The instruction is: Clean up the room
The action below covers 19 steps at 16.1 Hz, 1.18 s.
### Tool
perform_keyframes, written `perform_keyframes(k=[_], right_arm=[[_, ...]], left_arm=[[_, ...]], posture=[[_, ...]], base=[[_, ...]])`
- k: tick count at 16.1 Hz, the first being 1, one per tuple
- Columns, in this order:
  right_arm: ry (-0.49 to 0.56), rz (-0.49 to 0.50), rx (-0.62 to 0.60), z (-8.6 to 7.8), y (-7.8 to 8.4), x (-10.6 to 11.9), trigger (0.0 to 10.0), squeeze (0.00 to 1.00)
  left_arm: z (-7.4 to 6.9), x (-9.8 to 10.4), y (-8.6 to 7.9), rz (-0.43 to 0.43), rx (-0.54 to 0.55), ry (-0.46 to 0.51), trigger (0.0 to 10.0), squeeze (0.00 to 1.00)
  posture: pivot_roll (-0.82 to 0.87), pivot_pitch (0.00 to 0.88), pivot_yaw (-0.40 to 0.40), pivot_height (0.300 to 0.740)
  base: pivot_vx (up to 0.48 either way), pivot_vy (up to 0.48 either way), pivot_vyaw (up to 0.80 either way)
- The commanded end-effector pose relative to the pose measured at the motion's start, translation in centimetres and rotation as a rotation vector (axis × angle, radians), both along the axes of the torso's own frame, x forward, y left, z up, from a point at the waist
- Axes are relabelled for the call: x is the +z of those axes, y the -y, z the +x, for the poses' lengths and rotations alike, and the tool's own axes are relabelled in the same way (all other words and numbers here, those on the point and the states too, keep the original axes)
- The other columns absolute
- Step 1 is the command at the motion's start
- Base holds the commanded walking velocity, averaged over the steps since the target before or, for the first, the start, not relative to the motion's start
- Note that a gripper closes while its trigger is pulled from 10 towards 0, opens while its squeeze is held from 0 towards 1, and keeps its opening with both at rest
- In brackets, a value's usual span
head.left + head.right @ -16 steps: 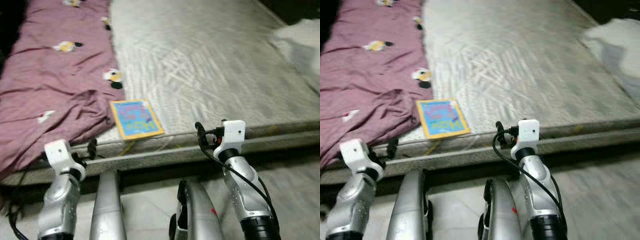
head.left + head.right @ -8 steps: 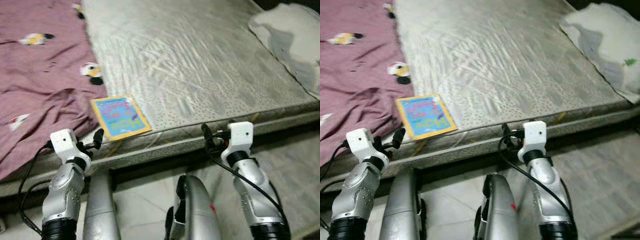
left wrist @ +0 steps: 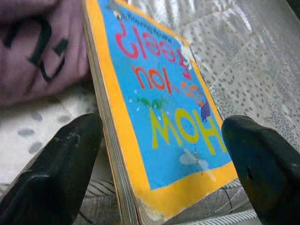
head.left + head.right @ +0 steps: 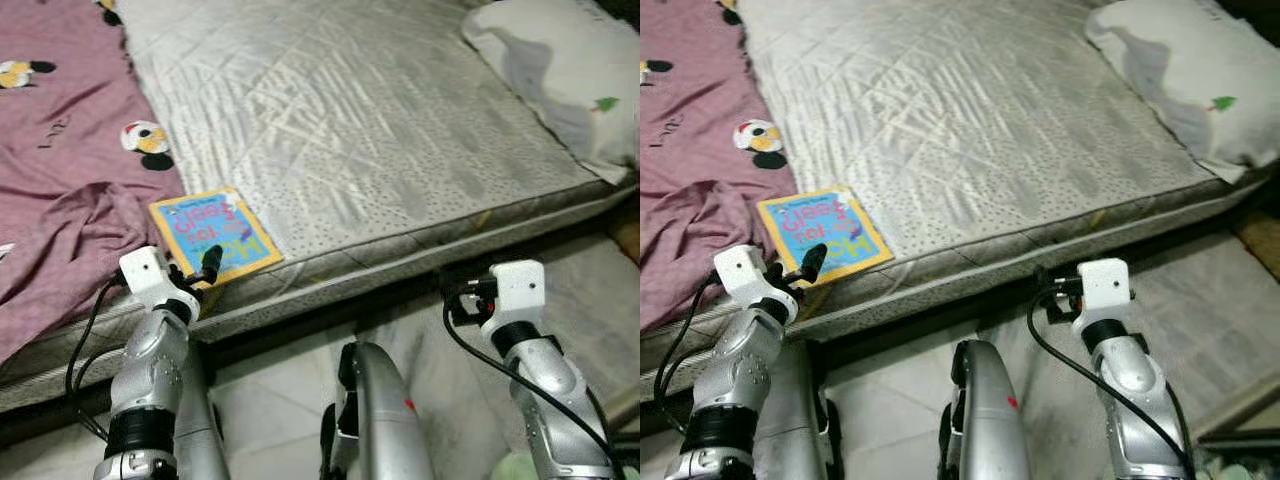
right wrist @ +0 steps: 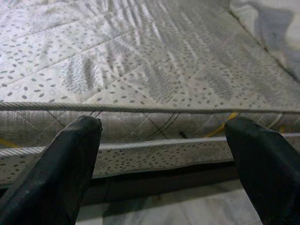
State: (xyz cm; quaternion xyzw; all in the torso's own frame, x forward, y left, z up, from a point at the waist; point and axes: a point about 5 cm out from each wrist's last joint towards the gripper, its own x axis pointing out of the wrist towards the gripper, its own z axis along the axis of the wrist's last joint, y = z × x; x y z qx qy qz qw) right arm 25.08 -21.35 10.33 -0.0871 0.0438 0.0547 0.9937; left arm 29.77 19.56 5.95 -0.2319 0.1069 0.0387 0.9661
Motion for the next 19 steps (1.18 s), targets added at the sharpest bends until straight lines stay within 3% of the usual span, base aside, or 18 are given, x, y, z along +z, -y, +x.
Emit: perform_keyframes(k=[1, 6, 8, 11, 12, 13, 14, 17, 19], right_arm=[[-0.001, -0.022, 0.014, -0.1, 0.1, 0.5, 10.0, 0.00], [-0.008, -0.026, 0.015, -0.1, 0.3, 0.5, 10.0, 0.00], [-0.002, -0.032, 0.018, 0.0, 0.1, 0.7, 10.0, 0.00], [0.006, -0.034, 0.012, 0.0, 0.2, 1.1, 10.0, 0.00], [0.008, -0.036, 0.013, 0.0, 0.2, 1.2, 10.0, 0.00], [0.010, -0.036, 0.015, 0.0, 0.2, 1.4, 10.0, 0.00], [0.010, -0.019, 0.030, 0.0, 0.0, 1.6, 10.0, 0.00], [-0.026, 0.078, 0.171, -0.3, -1.8, 2.3, 10.0, 0.00], [-0.037, 0.096, 0.199, -0.3, -2.3, 2.4, 10.0, 0.00]], left_arm=[[0.0, -0.5, 0.0, -0.031, 0.016, -0.015, 10.0, 0.00], [-0.6, -1.1, -0.4, -0.047, 0.049, -0.043, 10.0, 0.00], [-0.2, -1.7, -1.1, -0.061, 0.061, -0.087, 10.0, 0.00], [1.4, -1.9, -1.2, -0.080, -0.021, -0.134, 10.0, 0.00], [1.9, -1.8, -1.1, -0.079, -0.047, -0.138, 8.0, 0.00], [2.1, -1.7, -1.0, -0.080, -0.056, -0.135, 1.3, 0.00], [2.4, -1.5, -0.9, -0.086, -0.069, -0.132, 0.0, 0.00], [3.1, -1.3, -0.5, -0.101, -0.124, -0.130, 0.0, 0.00], [3.1, -1.3, -0.2, -0.107, -0.161, -0.132, 0.0, 0.00]], posture=[[-0.15, 0.213, -0.161, 0.581], [-0.14, 0.216, -0.159, 0.581], [-0.15, 0.220, -0.163, 0.581], [-0.16, 0.228, -0.168, 0.581], [-0.17, 0.231, -0.173, 0.581], [-0.18, 0.232, -0.175, 0.581], [-0.18, 0.233, -0.175, 0.581], [-0.19, 0.224, -0.170, 0.581], [-0.19, 0.220, -0.168, 0.581]], base=[[0.000, 0.000, 0.00], [0.000, 0.000, 0.00], [0.000, 0.000, 0.00], [0.000, 0.000, 0.00], [0.000, 0.000, 0.00], [0.000, 0.000, 0.00], [0.000, 0.000, 0.00], [0.000, 0.000, 0.00], [0.000, 0.000, 0.00]])
